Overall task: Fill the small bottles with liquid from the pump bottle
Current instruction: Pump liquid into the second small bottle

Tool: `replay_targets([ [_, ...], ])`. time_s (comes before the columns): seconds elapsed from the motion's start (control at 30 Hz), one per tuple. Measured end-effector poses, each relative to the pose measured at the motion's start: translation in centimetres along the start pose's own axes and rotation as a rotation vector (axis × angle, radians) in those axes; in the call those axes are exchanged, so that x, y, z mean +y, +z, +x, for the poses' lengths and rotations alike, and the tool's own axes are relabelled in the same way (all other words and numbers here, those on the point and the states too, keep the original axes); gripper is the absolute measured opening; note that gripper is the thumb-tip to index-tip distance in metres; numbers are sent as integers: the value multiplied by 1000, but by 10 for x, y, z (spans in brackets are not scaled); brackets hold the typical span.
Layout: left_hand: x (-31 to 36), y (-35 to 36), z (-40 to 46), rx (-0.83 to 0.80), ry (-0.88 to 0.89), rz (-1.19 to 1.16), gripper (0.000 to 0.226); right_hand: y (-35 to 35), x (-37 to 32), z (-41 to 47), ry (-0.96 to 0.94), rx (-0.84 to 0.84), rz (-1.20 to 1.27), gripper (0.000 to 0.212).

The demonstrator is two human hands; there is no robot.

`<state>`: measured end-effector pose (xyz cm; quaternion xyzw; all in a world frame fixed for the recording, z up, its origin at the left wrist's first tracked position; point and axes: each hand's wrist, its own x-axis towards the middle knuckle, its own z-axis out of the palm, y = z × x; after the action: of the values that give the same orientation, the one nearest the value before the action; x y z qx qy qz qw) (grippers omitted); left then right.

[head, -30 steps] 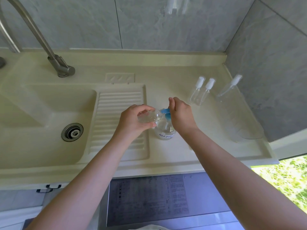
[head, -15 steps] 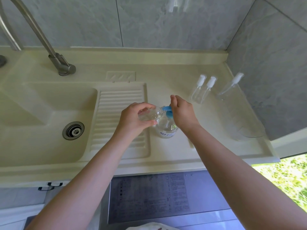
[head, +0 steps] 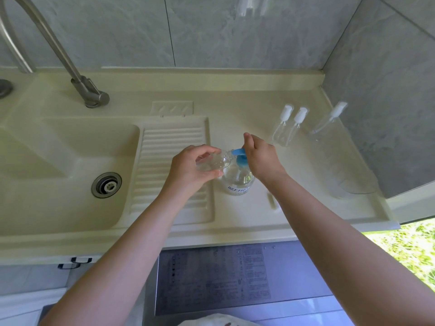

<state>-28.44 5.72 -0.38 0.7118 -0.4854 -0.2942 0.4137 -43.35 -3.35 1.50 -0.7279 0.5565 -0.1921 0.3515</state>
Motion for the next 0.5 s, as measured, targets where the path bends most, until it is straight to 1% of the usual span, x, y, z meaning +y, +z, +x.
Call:
replay_targets([
  [0.1, 1, 1, -1, 1, -6, 12, 47, 3, -1, -2, -41, 24, -29, 35],
  [0.2, 1, 1, -1, 4, -4, 27, 47, 4, -2, -1, -48, 13, -31, 36],
  [0.3, 3, 0, -1, 10, 15, 29, 47, -2, -4, 1, 46, -18, 18, 47],
  [0.37, 3, -1, -1, 12, 20, 23, 48, -4, -3, 3, 115, -46, 69, 51],
  [0.43, 4, -2, 0, 18, 23, 24, 48, -5, -3, 4, 127, -55, 79, 46],
  [0.5, 4, -2, 0, 17, 29, 34, 47, -6, -5, 4, 98, -58, 42, 39],
])
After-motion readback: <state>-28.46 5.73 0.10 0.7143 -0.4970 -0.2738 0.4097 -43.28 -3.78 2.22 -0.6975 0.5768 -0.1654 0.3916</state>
